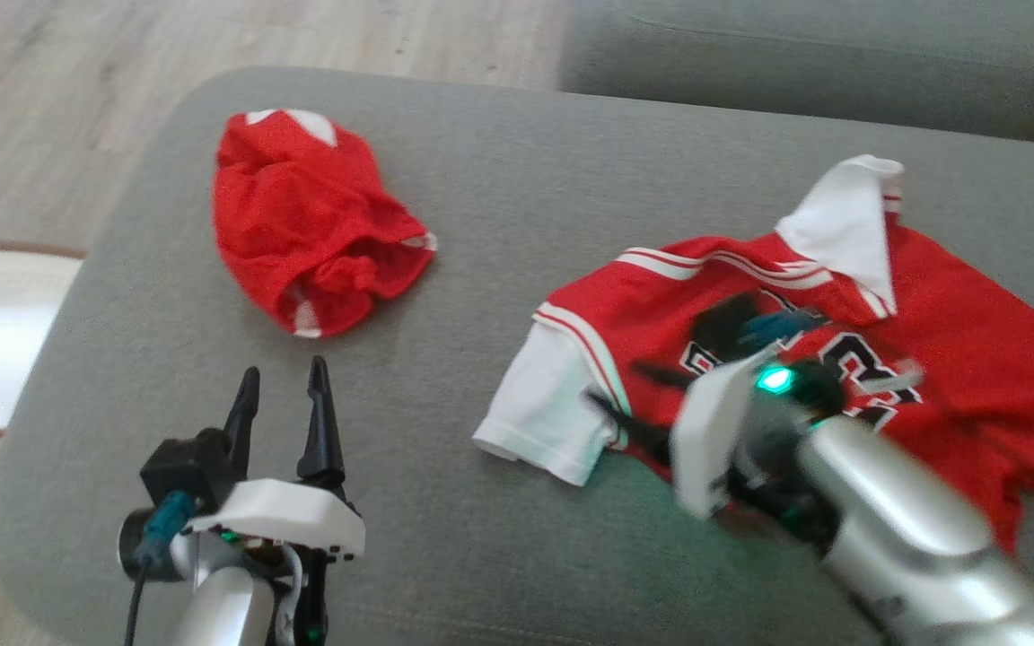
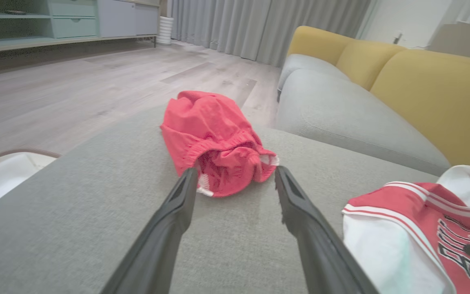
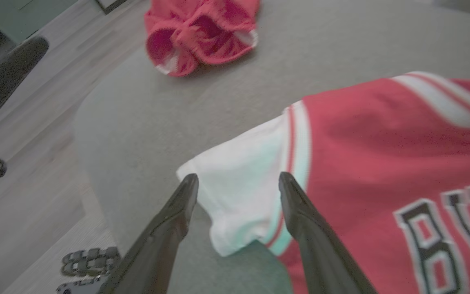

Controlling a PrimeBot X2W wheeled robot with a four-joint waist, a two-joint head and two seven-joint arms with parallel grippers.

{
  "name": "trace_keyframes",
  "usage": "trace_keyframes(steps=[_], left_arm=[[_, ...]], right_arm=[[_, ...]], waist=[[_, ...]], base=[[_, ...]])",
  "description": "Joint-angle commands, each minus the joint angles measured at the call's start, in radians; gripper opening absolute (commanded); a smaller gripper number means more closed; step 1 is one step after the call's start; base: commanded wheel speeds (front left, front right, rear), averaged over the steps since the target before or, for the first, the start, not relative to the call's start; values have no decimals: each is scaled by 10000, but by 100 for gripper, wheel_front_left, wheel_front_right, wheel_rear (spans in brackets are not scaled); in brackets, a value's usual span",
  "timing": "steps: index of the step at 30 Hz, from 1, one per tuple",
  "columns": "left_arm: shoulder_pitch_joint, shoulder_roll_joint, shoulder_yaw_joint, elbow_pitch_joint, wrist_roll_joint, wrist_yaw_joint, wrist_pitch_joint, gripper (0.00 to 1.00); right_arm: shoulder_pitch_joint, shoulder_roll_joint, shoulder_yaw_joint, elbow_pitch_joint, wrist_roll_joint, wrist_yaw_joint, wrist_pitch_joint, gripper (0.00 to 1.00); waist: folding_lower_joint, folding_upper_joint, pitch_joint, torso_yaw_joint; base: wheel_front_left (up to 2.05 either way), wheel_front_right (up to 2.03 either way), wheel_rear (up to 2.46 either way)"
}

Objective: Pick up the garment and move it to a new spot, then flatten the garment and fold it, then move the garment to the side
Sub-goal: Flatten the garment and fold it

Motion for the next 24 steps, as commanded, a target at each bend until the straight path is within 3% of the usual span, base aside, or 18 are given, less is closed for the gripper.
trace_keyframes(steps=[1,6,10,13,18,24], left_arm=[[-212,50,442,-411,96,52,-122,100],[-212,78,554,-472,132,58,-122,100],[-182,98,646,-561,173,85,-122,100],[-186,112,721,-611,184,90,-122,100],[-147,122,741,-600,204,54,-122,100],[-244,127,685,-557,235,7,-122,100]], right_arm=[[-401,-432,-411,-603,148,-7,-172,100],[94,-1442,-1954,-1251,185,-7,-432,100],[924,-1590,-3842,-1465,-84,-7,-1188,100],[1752,-1164,-5333,-1472,-491,-7,-1940,100],[2928,-64,-7226,-1353,-1022,-7,-1966,100],[2663,431,-8314,-1118,-1805,-7,-1543,100]], waist=[[0,0,-10,-493],[0,0,-23,-1204],[0,0,-1,-1622],[0,0,-3,-1800],[0,0,-37,-2060],[0,0,81,-2241]], base=[[0,0,0],[0,0,0],[0,0,0],[0,0,0],[0,0,0],[0,0,0]])
